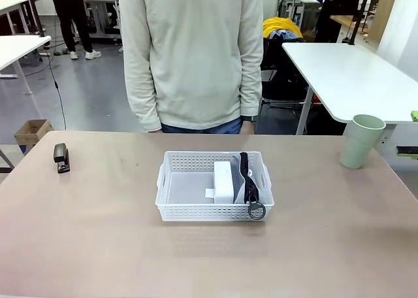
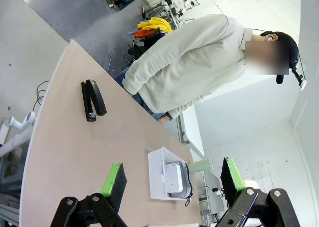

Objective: Efficiently arrange items inside the basket to fit them all.
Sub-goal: Pick up the Stapler and place it inside the Organizing basket.

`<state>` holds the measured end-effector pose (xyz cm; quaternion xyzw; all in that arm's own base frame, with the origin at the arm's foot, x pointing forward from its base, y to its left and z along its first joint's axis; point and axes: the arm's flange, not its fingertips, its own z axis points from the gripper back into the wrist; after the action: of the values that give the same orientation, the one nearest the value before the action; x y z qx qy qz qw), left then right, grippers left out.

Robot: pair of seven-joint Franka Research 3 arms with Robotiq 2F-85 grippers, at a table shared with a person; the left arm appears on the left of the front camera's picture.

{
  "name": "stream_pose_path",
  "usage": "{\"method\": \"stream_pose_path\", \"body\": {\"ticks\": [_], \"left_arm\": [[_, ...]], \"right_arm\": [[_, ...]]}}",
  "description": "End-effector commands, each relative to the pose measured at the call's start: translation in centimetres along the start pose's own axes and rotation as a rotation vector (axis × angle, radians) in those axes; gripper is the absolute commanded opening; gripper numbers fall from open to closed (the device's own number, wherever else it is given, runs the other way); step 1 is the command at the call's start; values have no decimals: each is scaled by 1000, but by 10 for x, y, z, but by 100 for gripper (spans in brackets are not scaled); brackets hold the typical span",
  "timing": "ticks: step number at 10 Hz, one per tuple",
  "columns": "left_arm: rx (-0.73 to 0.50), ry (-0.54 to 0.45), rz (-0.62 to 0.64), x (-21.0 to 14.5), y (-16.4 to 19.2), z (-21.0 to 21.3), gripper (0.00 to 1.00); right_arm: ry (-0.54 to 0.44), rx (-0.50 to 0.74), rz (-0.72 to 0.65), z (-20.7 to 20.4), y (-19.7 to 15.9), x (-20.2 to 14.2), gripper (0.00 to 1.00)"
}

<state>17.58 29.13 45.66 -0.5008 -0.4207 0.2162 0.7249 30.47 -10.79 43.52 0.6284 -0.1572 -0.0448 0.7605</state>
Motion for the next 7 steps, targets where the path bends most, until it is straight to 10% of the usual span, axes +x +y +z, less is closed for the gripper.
{"method": "stream_pose_path", "body": {"ticks": [1, 7], "left_arm": [[-19, -9, -21, 1, 0, -1, 100], [0, 0, 0, 0, 0, 0, 100]], "right_arm": [[-11, 17, 11, 1, 2, 2, 100], [-11, 17, 11, 1, 2, 2, 100]]}}
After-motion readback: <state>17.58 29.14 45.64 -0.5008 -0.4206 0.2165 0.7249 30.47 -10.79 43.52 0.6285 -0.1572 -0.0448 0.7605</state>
